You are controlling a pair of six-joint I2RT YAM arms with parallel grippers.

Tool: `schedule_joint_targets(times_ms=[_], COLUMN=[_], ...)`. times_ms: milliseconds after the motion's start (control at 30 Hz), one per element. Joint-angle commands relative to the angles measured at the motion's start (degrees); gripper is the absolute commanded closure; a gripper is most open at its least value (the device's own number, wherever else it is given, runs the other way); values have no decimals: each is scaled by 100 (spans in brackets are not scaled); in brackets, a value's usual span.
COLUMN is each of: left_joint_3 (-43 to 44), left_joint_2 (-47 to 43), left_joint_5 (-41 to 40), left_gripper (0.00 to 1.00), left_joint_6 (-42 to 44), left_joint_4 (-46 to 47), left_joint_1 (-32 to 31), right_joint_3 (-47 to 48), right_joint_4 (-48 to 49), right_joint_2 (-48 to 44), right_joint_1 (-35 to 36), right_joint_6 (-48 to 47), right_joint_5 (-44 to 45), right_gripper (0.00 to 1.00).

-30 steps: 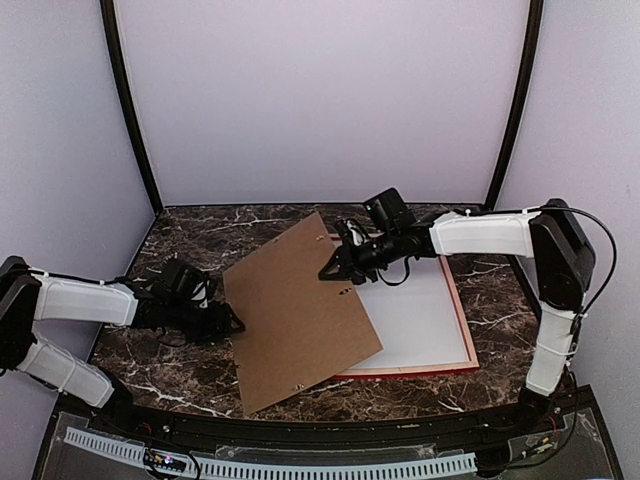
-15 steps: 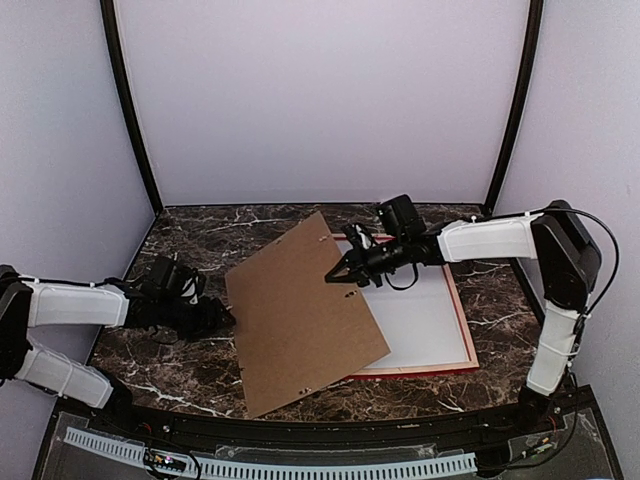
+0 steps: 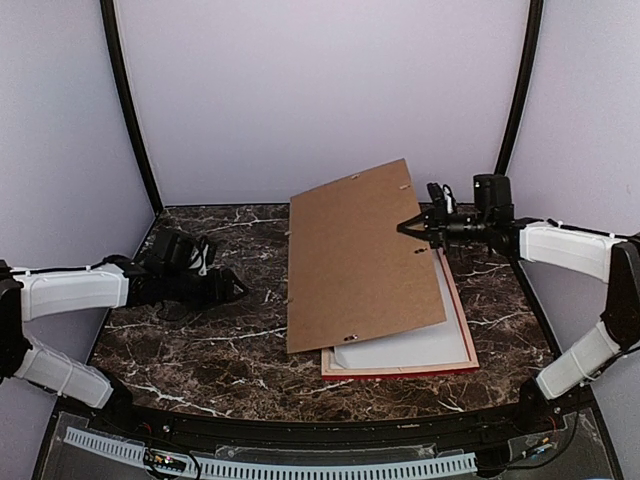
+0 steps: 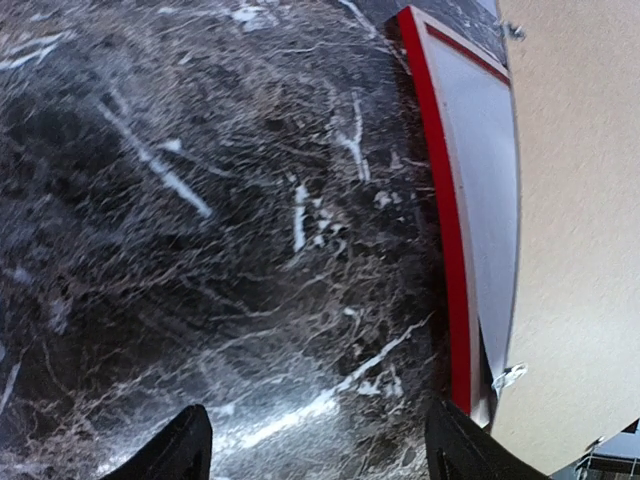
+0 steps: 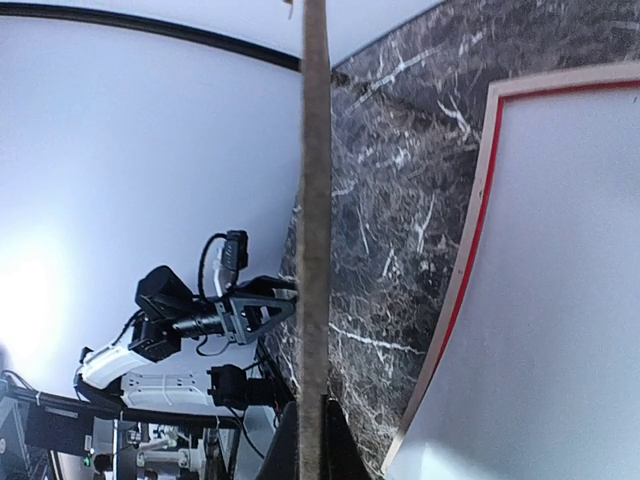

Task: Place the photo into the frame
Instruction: Pick up the backboard from the center of the board, then move the photo frame to the center of the board.

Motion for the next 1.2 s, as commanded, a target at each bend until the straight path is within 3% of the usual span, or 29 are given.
schedule_joint_targets(times_ms=[0,233,400,733,1167], left_joint_3=[695,2133,3118,4628,4959], left_joint_2=[529,2048,3043,4544,5015], left_joint_5=[-256,-437,-558,-674,-984], left_gripper=[23,23,22,32,58], left_joint_6=[269,330,455,632,642], left_joint_4=[-202,-392,-645,-937,-1170], left_joint_1=[-360,-1044,-1468,-1862,-1973], right_joint_3=[-175,-358,-509,-796,-896], right_joint_4=[700,573,494,483,521], right_joint_2=[-736,-1471,-1782,-2079,-2132], right_joint_1=[-765,-2367,-3108,-3479,-3488], right_joint_6=[271,358,368,394,395], right_joint_5=[-810,-1312,-1587,-1645,-1652], right_gripper=[100,100,100,100,100])
